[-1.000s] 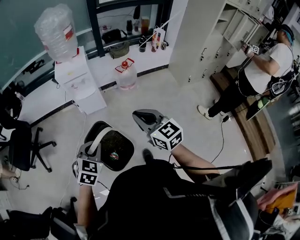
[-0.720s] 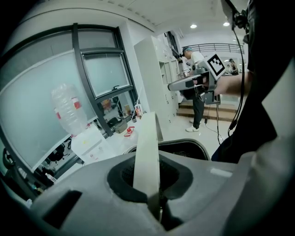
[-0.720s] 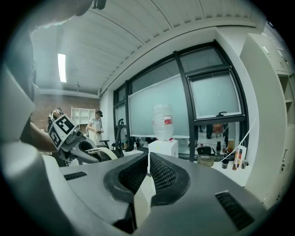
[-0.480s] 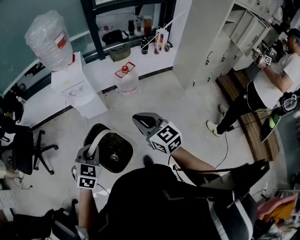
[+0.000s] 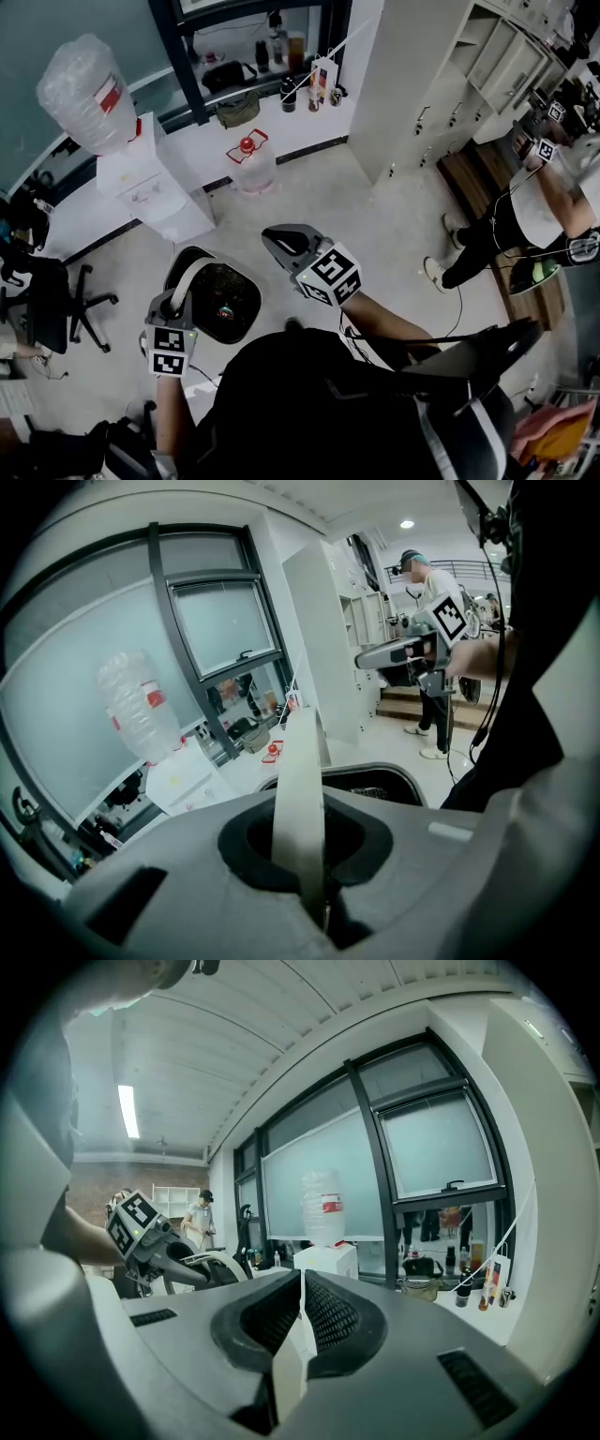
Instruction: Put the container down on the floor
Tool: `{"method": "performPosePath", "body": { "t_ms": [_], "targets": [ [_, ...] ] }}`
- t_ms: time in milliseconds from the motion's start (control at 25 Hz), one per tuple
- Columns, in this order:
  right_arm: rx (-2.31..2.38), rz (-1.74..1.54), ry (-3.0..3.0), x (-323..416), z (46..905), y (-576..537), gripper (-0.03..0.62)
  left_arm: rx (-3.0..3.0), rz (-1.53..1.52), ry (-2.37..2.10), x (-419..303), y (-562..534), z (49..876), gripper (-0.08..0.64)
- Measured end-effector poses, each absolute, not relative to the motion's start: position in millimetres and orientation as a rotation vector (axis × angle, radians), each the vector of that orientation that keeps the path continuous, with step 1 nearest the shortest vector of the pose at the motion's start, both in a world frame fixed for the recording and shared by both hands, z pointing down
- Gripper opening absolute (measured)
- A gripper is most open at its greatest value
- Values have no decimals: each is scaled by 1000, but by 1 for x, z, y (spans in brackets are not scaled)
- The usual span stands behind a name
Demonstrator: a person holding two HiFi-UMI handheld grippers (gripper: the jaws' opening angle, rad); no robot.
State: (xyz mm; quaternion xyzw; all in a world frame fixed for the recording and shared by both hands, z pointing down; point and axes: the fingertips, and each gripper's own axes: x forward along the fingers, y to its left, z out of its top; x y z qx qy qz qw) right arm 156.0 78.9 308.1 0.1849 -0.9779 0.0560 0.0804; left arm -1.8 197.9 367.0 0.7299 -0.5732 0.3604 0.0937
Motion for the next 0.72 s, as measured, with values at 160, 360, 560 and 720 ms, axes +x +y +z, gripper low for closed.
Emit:
{"method": "performPosePath", "body": {
  "t_ms": [160, 360, 560, 720],
  "targets": [
    [542, 164, -2927, 160, 310, 67, 9, 2161, 1064, -1704, 5, 185, 366, 18],
    [530, 154, -2922, 159, 315, 57, 9, 2184, 1068, -1683, 9, 169, 370, 18],
    [559, 154, -2899, 154, 320, 41, 9, 2226, 1100, -1622, 6, 148, 379, 18],
    [588, 140, -2876, 145, 321, 25, 9, 2270, 1096, -1570, -1, 128, 387, 18]
  ]
}}
